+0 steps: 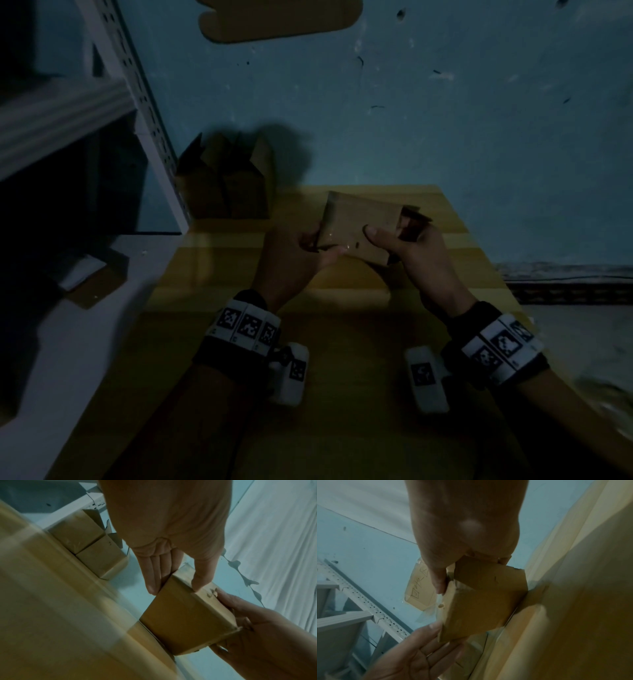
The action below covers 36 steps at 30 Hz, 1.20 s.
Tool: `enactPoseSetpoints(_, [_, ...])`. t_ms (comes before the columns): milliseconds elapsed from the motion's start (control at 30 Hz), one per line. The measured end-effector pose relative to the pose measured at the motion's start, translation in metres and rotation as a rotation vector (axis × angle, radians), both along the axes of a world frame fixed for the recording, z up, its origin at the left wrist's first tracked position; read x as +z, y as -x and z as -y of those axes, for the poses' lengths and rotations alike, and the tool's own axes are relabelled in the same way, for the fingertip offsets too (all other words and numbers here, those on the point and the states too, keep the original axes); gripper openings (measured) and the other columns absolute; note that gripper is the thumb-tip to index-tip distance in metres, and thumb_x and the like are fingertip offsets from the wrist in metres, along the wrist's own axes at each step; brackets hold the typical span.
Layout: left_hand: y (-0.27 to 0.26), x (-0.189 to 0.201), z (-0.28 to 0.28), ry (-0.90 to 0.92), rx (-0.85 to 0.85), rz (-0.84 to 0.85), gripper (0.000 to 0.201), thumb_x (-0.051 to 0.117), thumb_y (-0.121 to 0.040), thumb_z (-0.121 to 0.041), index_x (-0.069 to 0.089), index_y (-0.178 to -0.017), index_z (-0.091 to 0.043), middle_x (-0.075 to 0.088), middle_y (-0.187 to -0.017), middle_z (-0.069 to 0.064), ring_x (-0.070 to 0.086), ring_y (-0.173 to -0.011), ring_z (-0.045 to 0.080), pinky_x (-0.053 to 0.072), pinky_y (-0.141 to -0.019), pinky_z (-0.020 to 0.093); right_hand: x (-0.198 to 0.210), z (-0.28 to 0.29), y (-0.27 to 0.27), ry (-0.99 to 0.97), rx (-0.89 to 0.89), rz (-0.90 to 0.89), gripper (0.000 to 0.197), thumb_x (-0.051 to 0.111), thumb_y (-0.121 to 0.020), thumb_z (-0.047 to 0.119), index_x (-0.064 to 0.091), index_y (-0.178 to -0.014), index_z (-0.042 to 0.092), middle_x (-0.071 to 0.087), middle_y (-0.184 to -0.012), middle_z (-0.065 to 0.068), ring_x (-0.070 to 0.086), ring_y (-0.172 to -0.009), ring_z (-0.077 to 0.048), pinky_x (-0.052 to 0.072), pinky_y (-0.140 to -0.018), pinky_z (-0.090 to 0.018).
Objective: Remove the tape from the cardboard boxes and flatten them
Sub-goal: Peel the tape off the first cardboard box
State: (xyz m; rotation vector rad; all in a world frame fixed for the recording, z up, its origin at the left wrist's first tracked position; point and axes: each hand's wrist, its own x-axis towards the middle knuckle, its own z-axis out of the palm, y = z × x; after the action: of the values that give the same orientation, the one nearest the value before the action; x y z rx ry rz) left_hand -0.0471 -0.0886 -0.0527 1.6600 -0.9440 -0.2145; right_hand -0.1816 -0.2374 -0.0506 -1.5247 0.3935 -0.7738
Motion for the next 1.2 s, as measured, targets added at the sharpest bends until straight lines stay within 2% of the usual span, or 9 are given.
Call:
enactPoseSetpoints(100, [0.001, -0.001, 0.000, -0.015, 0.014, 0.026, 0.030, 0.084, -0.077, -0.025, 0.078, -0.106, -0.019, 0.077, -0.094, -0.008, 0.073, -0.084, 0.003, 0.061, -0.076, 0.030, -0.001, 0.000, -0.002, -0.007, 0.006, -0.005, 0.033, 0.077, -0.088, 0.015, 0.069, -0.118, 0.002, 0.078, -0.099, 0.000, 0.074, -0.088, -0.011, 0.055, -0.067, -0.021])
enactPoseSetpoints(267, [0.002, -0.004, 0.002, 0.023, 0.031, -0.041, 0.034, 0.085, -0.074, -0.014, 0.077, -0.107, -0.016, 0.077, -0.094, -0.007, 0.073, -0.087, 0.005, 0.059, -0.079, 0.028, -0.002, -0.001, -0.004, -0.017, 0.015, -0.006, 0.029, 0.076, -0.090, 0.015, 0.070, -0.116, 0.004, 0.078, -0.101, -0.003, 0.074, -0.090, -0.013, 0.055, -0.070, -0.022])
enactPoseSetpoints(467, [0.004, -0.002, 0.002, 0.020, 0.046, -0.059, 0.034, 0.086, -0.071, -0.010, 0.078, -0.102, -0.020, 0.077, -0.090, -0.008, 0.073, -0.084, 0.005, 0.060, -0.077, 0.029, -0.004, -0.003, -0.002, 0.006, 0.021, -0.015, 0.031, 0.075, -0.091, 0.018, 0.068, -0.118, 0.005, 0.078, -0.104, -0.004, 0.074, -0.093, -0.020, 0.058, -0.073, -0.033])
enactPoseSetpoints(600, [0.007, 0.000, 0.003, -0.013, 0.085, -0.038, 0.029, 0.086, -0.069, -0.011, 0.078, -0.096, -0.021, 0.076, -0.082, -0.011, 0.072, -0.075, 0.001, 0.057, -0.066, 0.022, -0.002, -0.006, 0.000, 0.002, 0.029, -0.005, 0.029, 0.074, -0.092, 0.017, 0.068, -0.117, 0.004, 0.077, -0.105, -0.007, 0.074, -0.097, -0.029, 0.059, -0.083, -0.045])
enactPoseSetpoints(733, [0.008, 0.000, 0.004, -0.033, 0.116, 0.005, 0.024, 0.085, -0.067, -0.012, 0.079, -0.090, -0.017, 0.075, -0.076, -0.009, 0.070, -0.069, 0.002, 0.049, -0.053, 0.016, -0.002, -0.008, 0.000, -0.015, 0.049, 0.006, 0.028, 0.071, -0.094, 0.013, 0.067, -0.120, 0.002, 0.078, -0.104, -0.001, 0.074, -0.095, -0.016, 0.059, -0.077, -0.031])
enactPoseSetpoints(800, [0.008, -0.001, 0.004, -0.034, 0.130, 0.019, 0.021, 0.084, -0.067, -0.012, 0.079, -0.087, -0.017, 0.074, -0.074, -0.007, 0.069, -0.066, 0.002, 0.045, -0.051, 0.015, -0.002, -0.008, -0.001, 0.003, 0.042, -0.007, 0.028, 0.071, -0.093, 0.015, 0.068, -0.119, 0.004, 0.078, -0.106, -0.002, 0.074, -0.098, -0.019, 0.060, -0.081, -0.036])
enactPoseSetpoints(900, [0.008, 0.001, 0.003, -0.038, 0.116, 0.015, 0.022, 0.084, -0.069, -0.013, 0.079, -0.089, -0.021, 0.075, -0.076, -0.009, 0.070, -0.069, 0.003, 0.054, -0.058, 0.024, -0.002, -0.006, -0.002, -0.003, 0.027, 0.000, 0.025, 0.073, -0.092, 0.014, 0.069, -0.116, 0.005, 0.078, -0.104, -0.002, 0.074, -0.096, -0.020, 0.061, -0.081, -0.039])
enactPoseSetpoints(1067, [0.012, 0.003, 0.001, 0.006, 0.086, -0.005, 0.030, 0.087, -0.074, -0.026, 0.079, -0.101, -0.018, 0.076, -0.086, -0.010, 0.072, -0.077, 0.000, 0.056, -0.064, 0.019, -0.002, -0.006, -0.002, 0.000, 0.034, 0.008, 0.028, 0.073, -0.092, 0.015, 0.068, -0.118, 0.005, 0.077, -0.105, -0.006, 0.074, -0.096, -0.020, 0.058, -0.077, -0.033])
enactPoseSetpoints(1200, [0.010, 0.001, 0.002, 0.001, 0.109, -0.023, 0.030, 0.087, -0.073, -0.026, 0.078, -0.101, -0.022, 0.077, -0.089, -0.010, 0.072, -0.080, 0.002, 0.061, -0.073, 0.032, -0.003, -0.007, -0.002, 0.011, 0.046, 0.015, 0.030, 0.072, -0.092, 0.015, 0.067, -0.120, 0.004, 0.078, -0.106, -0.003, 0.074, -0.098, -0.019, 0.059, -0.077, -0.029])
